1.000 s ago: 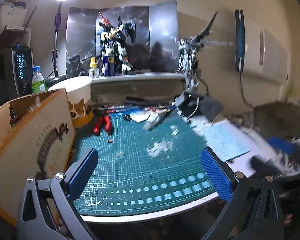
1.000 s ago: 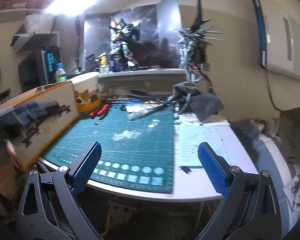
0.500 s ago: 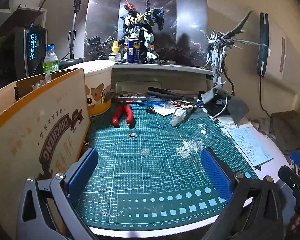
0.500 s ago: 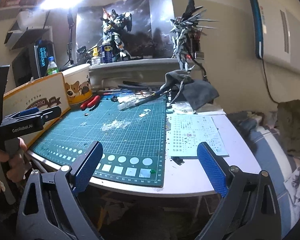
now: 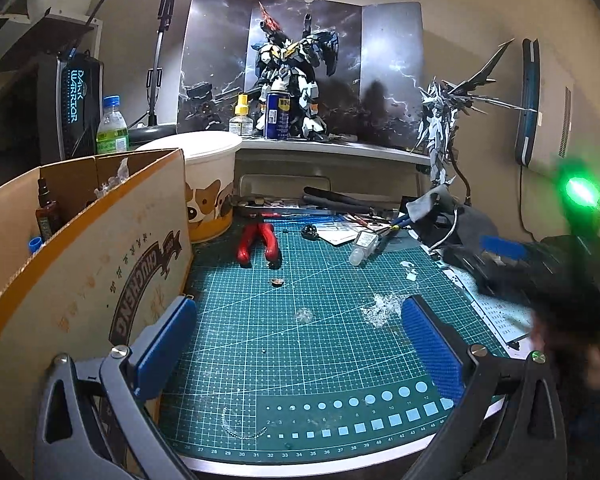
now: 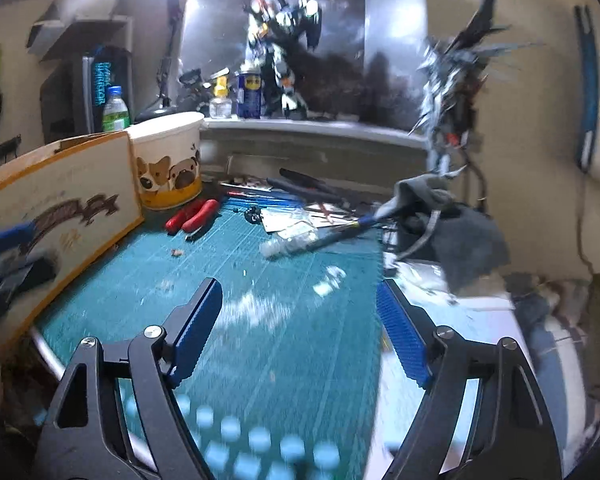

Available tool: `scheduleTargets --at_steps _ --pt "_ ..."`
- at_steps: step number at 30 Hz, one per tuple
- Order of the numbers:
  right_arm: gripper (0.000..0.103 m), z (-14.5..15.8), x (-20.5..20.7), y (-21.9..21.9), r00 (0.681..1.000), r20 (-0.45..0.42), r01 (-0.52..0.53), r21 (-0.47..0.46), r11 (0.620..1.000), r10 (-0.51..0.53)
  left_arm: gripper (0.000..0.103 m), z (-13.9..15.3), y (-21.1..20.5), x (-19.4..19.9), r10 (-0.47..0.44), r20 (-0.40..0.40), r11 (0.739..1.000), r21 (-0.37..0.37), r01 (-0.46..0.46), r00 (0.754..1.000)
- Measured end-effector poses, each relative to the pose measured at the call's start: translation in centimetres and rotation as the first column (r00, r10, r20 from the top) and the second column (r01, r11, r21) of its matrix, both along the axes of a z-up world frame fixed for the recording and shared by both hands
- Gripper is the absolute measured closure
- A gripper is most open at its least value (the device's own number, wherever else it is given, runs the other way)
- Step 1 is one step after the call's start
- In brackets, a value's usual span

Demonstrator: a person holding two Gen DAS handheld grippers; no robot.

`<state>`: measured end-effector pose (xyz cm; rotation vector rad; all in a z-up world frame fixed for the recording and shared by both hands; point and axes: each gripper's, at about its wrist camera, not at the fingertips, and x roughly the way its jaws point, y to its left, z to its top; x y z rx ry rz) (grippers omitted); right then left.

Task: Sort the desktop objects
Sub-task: 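Reach the right gripper to the clear labelled bottle lying on the mat and close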

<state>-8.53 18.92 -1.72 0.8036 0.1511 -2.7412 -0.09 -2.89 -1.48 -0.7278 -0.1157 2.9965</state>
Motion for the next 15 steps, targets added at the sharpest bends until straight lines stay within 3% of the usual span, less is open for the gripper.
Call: scheduleTargets --at_steps 6,10,15 --pt "0.026 -1.0 -9.6 -2.0 0.979 0.185 0.088 -0.022 0.996 -0.082 0.000 0.0 -0.1 0.1 -0.003 -0.004 1.000 0.002 0.003 1.000" --pt "0.036 -2.8 -15.6 -3.1 0.918 0.372 0.172 -0.062 0.983 -0.137 0.000 0.2 -0.2 0.1 -0.014 -0.002 1.000 0.005 0.014 1.000" --pt "0.043 -4.5 -19.9 -4.5 0.846 0.507 0.216 -0.042 0.975 -0.166 0.000 0.2 -0.2 0.1 -0.020 -0.003 1.000 0.004 0.020 1.000"
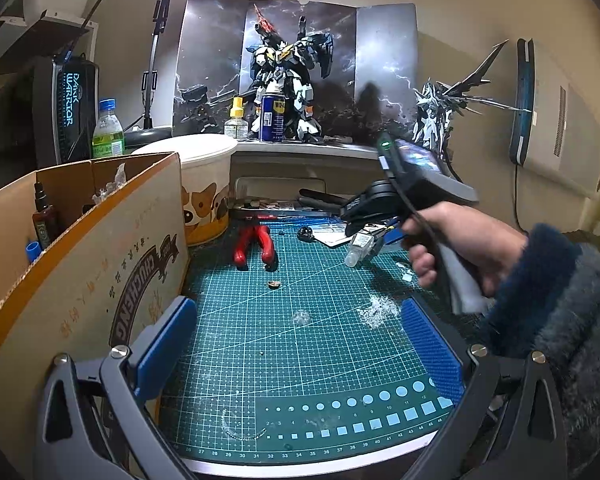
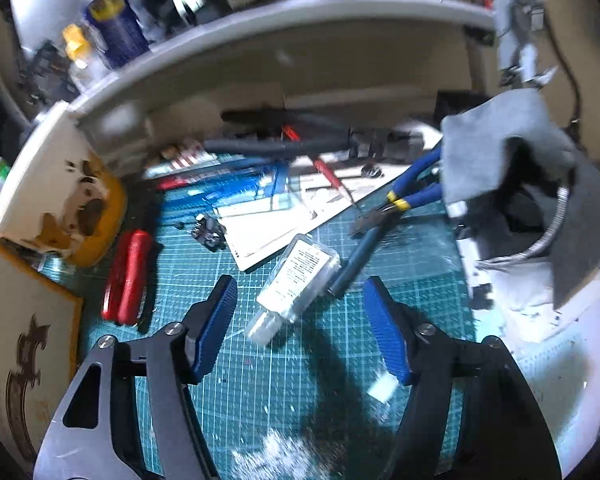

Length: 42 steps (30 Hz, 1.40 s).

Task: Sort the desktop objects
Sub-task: 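Reach the right gripper to the clear labelled bottle lying on the mat and close, then stand the clear bottle upright on the mat and open the right gripper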

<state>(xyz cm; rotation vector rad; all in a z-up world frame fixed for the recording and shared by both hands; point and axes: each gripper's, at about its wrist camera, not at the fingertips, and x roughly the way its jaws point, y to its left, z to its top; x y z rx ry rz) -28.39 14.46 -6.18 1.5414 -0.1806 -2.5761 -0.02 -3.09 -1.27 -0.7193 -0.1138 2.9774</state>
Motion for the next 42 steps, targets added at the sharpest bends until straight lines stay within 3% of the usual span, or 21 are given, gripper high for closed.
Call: scheduleTargets --at_steps 4,9,14,19,26,34,42 --pt "0.054 -1.5 -1.7 -1.4 0.996 0.085 -0.005 0.031 1.000 0.003 0.000 0.1 0.0 0.0 -0.007 0.005 1.000 0.005 0.007 1.000" --pt "0.063 -2.1 -2.3 -2.1 0.995 0.096 -0.008 0.097 0.995 -0.001 0.000 0.1 0.0 0.4 -0.011 0.003 1.000 0.006 0.011 1.000" --pt "0.075 -1.8 -1.5 -1.4 0.998 0.060 -0.039 0.035 0.999 0.037 0.000 0.0 0.0 0.4 -0.011 0.006 1.000 0.010 0.011 1.000" --pt "0.075 -0.2 0.3 -0.4 0.995 -0.001 -0.100 -0.023 0.995 0.100 0.000 0.1 0.0 0.4 -0.007 0.005 1.000 0.005 0.007 1.000" --pt "0.075 2.9 6.4 0.0 0.977 -0.080 -0.204 -0.045 0.978 0.200 0.000 0.0 0.3 0.6 0.007 -0.015 1.000 -0.010 -0.007 1.000" --pt "0.075 1.1 15.1 -2.5 0.970 -0.073 -0.240 -0.098 0.966 0.233 0.000 -0.4 0.9 3.3 -0.016 -0.055 0.999 0.030 0.018 0.998" --pt "0.074 -1.2 17.6 -3.1 0.979 -0.023 -0.205 -0.103 0.973 0.203 0.000 -1.1 0.6 6.0 -0.057 -0.081 0.998 0.029 0.059 0.995"
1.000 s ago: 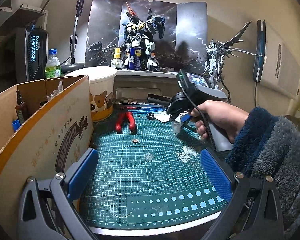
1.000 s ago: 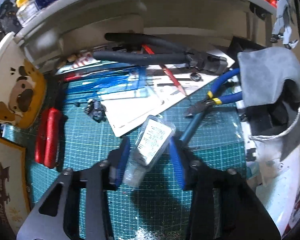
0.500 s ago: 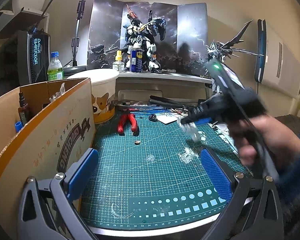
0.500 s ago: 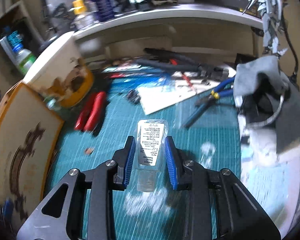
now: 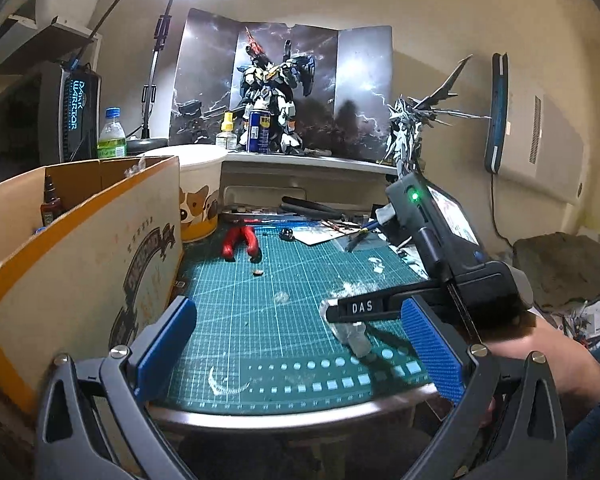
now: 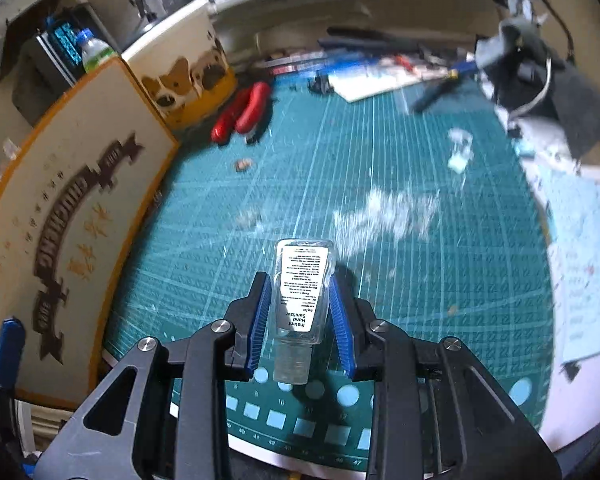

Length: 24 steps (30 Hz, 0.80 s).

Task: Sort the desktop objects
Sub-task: 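Stand the clear bottle upright on the mat and open the right gripper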

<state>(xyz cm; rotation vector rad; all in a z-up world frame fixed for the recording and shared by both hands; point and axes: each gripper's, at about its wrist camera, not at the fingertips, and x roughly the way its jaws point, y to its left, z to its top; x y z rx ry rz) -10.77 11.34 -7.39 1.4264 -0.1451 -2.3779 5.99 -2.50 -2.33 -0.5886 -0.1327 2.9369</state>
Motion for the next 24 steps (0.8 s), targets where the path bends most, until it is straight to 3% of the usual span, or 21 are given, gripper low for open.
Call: scheduleTargets --at_steps 4,6,13,16,18,20,24 --pt "0.074 0.1 0.4 0.0 1.000 -0.009 0.001 0.007 1.000 -0.001 0.000 -0.1 0.0 0.6 -0.014 -0.010 1.000 0.014 0.014 1.000" --pt "0.068 0.4 0.7 0.3 1.000 -0.031 -0.002 -0.011 1.000 0.002 0.000 0.2 -0.2 0.9 -0.024 -0.025 0.999 0.022 0.025 0.999" --pt "0.054 2.5 4.4 2.8 0.965 -0.261 0.014 -0.032 0.999 -0.022 0.000 3.1 -0.6 3.7 -0.117 -0.043 0.990 0.067 0.120 0.992" --pt "0.053 2.5 7.2 3.3 0.931 -0.365 0.024 0.009 1.000 -0.019 0.000 5.3 0.0 5.5 -0.097 -0.093 0.995 0.022 0.099 0.991" --pt "0.053 2.1 8.6 2.9 0.912 -0.410 0.014 0.031 0.999 0.000 0.000 6.9 0.7 5.3 -0.002 -0.095 0.998 -0.066 -0.004 0.996" --pt "0.053 1.4 9.6 2.2 0.899 -0.437 0.004 0.047 0.999 0.017 0.000 8.2 0.4 3.5 0.105 -0.028 0.986 -0.124 -0.108 0.994" --pt "0.055 0.0 9.9 0.9 0.892 -0.452 0.003 0.058 0.998 0.023 0.000 9.2 -1.2 0.7 0.058 0.161 0.997 -0.052 -0.050 0.985"
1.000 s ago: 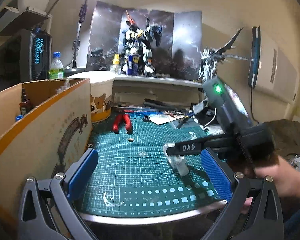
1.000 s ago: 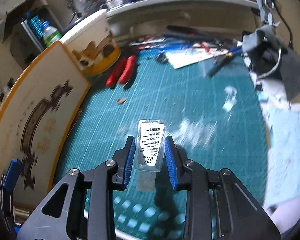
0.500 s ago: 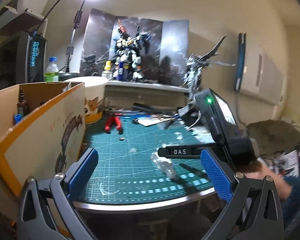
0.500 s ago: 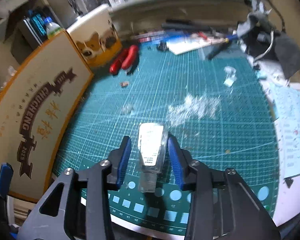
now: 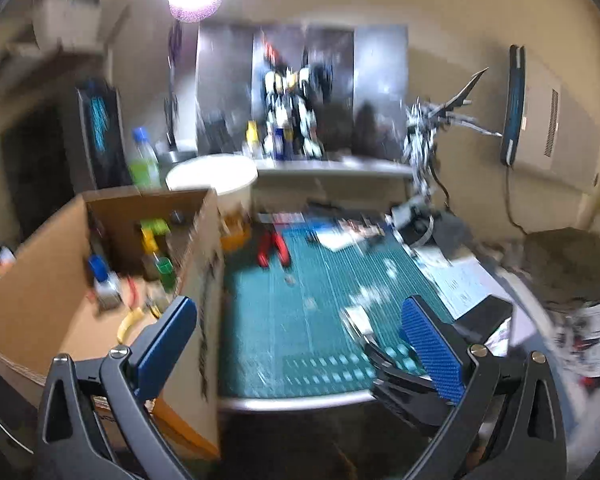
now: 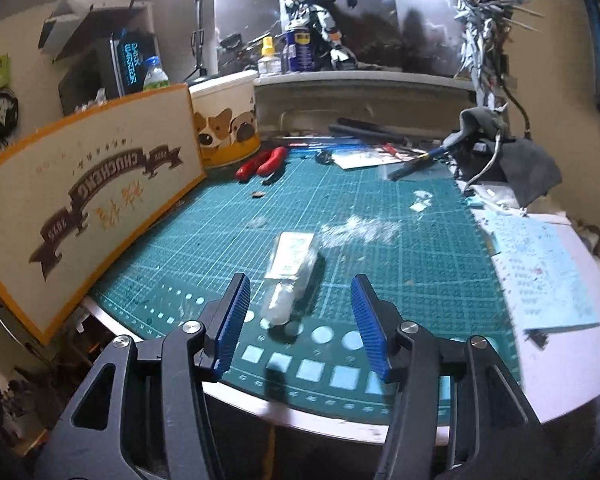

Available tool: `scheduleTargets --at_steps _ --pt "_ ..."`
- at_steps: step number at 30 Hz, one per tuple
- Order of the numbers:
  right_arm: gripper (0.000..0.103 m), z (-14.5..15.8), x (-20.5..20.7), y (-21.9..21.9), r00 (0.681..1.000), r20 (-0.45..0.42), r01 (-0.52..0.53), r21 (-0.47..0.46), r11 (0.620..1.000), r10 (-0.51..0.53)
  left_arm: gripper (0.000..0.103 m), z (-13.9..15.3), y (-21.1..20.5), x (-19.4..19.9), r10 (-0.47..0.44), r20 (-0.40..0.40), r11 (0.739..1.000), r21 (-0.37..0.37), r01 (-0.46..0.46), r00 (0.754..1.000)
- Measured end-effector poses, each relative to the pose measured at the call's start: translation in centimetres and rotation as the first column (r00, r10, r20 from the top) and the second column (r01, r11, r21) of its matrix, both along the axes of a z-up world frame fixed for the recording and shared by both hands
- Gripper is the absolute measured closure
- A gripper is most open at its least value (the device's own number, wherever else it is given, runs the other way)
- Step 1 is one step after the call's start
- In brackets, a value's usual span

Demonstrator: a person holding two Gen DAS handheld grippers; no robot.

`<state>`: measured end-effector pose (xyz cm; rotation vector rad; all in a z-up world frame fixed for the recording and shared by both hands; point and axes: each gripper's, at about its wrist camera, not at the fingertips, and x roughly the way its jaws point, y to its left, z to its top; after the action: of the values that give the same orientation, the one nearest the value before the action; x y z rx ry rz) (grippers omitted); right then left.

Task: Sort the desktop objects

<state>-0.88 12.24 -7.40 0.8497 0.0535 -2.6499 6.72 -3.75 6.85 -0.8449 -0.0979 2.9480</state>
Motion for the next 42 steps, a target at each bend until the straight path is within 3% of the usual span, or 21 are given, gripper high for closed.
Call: scheduleTargets --at_steps 4,8,11,21,27,32,40,41,42 --pt "0.061 -0.9 0.4 -0.7 1.000 -0.022 -0.009 0.004 1.000 0.010 0.000 0.7 -0.7 -0.2 -0.021 0.025 1.000 -0.002 0.021 0.999" --pt "0.075 -1.7 0.6 -1.1 0.999 -0.037 -0.017 0.024 1.000 0.018 0.000 1.1 -1.9 -0.1 -0.067 0.010 0.996 0.057 0.066 0.998" --pt "0.086 -2.1 0.4 -1.1 0.999 -0.032 -0.015 0.030 0.999 0.016 0.000 1.1 -2.2 0.2 -0.071 -0.005 0.996 0.062 0.071 0.997" --pt "0.087 2.4 0.4 -0.9 0.992 -0.097 -0.082 0.024 0.996 0.084 0.000 0.1 -1.3 0.1 -0.129 0.024 0.991 0.022 0.129 0.991" --pt "0.087 5.0 -2.5 -2.4 0.992 -0.069 -0.109 0.015 0.994 0.110 0.000 -0.1 -1.6 0.1 -0.127 0.031 0.992 0.019 0.126 0.991" --pt "0.087 4.7 -4.0 -3.5 0.994 -0.008 -0.105 -0.005 0.994 0.105 0.000 -0.3 -2.0 -0.2 -0.115 0.038 0.993 0.024 0.114 0.993" --pt "0.086 3.6 -4.5 -4.1 0.994 -0.007 -0.113 -0.002 0.994 0.113 0.000 -0.5 -2.3 -0.3 -0.108 0.045 0.994 0.025 0.107 0.993" --pt "0.083 3.5 -4.6 -4.2 0.993 -0.008 -0.117 -0.002 0.993 0.117 0.000 -0.5 -2.3 -0.3 -0.108 0.045 0.994 0.024 0.107 0.993" --pt "0.070 3.4 -4.6 -4.1 0.992 -0.013 -0.122 -0.004 0.993 0.122 0.000 -0.5 -2.2 -0.3 -0.110 0.046 0.994 0.025 0.109 0.993"
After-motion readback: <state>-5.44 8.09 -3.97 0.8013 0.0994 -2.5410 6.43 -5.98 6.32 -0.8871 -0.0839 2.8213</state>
